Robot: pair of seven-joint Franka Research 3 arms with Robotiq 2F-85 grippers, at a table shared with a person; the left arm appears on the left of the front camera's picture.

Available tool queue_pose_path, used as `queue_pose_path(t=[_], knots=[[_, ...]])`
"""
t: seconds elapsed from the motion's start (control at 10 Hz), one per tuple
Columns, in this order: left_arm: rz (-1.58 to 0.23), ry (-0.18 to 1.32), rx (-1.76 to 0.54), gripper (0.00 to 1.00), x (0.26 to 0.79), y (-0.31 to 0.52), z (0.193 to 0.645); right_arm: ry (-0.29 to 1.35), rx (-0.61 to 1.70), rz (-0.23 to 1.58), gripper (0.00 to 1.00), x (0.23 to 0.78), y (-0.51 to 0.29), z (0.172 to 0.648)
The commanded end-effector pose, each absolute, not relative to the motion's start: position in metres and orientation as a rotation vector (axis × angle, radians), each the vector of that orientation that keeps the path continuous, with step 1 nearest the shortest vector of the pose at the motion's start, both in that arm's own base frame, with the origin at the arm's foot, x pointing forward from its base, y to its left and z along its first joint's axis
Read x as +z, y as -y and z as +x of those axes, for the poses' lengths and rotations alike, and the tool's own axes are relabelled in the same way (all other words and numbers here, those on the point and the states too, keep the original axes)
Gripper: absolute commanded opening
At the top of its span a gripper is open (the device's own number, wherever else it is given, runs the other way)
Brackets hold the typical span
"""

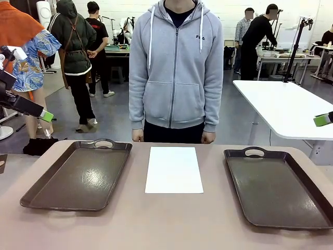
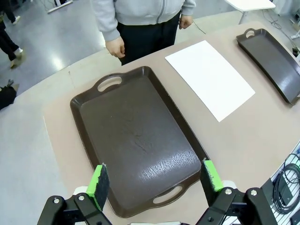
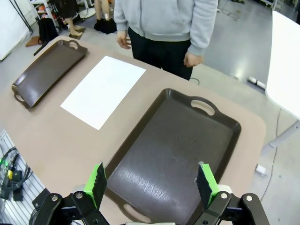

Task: Sort the A4 documents.
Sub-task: Receive the A4 Paper.

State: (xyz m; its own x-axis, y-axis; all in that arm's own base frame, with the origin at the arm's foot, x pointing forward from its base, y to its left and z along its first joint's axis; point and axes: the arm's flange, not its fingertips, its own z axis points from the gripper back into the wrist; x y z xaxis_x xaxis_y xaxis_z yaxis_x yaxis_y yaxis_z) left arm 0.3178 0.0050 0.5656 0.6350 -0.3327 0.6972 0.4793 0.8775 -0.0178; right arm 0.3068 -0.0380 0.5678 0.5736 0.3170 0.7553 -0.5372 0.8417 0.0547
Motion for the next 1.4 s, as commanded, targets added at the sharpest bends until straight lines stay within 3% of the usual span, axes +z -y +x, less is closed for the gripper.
queue_pose_path(t=[0.0,0.7,1.3], knots=[[-0.202,0.774,-0.51,1.0,0.5058,0.0008,0.2756,0.817,0.535,0.321,1.0,0.5121,0.0244,0.2758],[-0.341,0.782,-0.569,1.0,0.5035,0.004,0.279,0.798,0.539,0.339,1.0,0.5112,0.0242,0.2823],[-0.347,0.793,-0.569,1.0,0.5027,0.0052,0.2758,0.794,0.545,0.338,1.0,0.5093,0.0209,0.2812]])
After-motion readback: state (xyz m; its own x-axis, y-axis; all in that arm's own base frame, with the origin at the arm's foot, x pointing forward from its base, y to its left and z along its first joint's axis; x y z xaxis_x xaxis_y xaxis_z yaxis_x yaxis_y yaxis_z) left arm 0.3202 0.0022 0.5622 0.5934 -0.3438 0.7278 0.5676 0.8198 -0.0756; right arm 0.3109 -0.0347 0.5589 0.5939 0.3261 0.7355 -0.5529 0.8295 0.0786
